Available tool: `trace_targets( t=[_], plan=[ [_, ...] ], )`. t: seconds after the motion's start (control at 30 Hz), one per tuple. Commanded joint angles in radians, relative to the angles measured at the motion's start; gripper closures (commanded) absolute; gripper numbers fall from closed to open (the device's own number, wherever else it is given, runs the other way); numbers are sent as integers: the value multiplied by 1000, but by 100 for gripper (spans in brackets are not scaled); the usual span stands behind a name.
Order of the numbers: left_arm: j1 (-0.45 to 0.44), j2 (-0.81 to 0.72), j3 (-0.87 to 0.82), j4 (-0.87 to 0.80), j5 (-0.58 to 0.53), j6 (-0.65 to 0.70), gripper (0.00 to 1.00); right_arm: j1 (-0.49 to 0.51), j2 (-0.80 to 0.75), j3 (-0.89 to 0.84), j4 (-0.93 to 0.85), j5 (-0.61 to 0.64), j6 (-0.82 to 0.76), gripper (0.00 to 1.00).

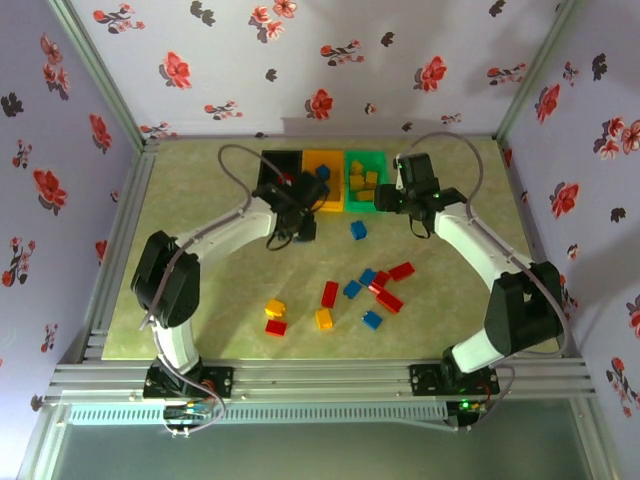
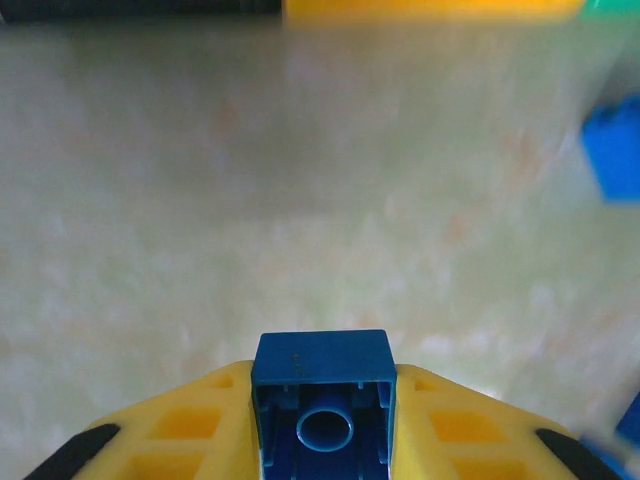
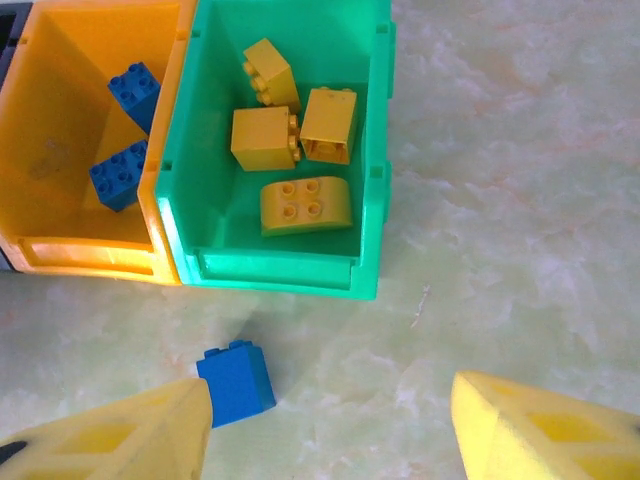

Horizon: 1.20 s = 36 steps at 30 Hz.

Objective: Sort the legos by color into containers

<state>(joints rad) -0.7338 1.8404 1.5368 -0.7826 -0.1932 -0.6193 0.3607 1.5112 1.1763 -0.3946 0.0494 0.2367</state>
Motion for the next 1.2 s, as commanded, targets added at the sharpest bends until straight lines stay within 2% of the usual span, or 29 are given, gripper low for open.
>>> trace_targets(
  t=[0.0,0.33,0.47,0.73,0.97,1.17],
  plan=[
    [54,85,137,31,-59,119,69,25,-19,-31,-18,18,0,35],
    [136,430,680,44,-49,265,69,150,33,-73,4,43,37,35],
    [149,514,792,70,-35,309,69,176,51,-97,24,44,61,35],
    [169,553,806,128,-31,322,67,196,74,-112,27,49,72,35],
    [173,536,766,163,4,335,38,198,105,-104,23,53,70,35],
    [173,413,615,239,19,322,35,199,128,-96,23,54,66,36]
  ],
)
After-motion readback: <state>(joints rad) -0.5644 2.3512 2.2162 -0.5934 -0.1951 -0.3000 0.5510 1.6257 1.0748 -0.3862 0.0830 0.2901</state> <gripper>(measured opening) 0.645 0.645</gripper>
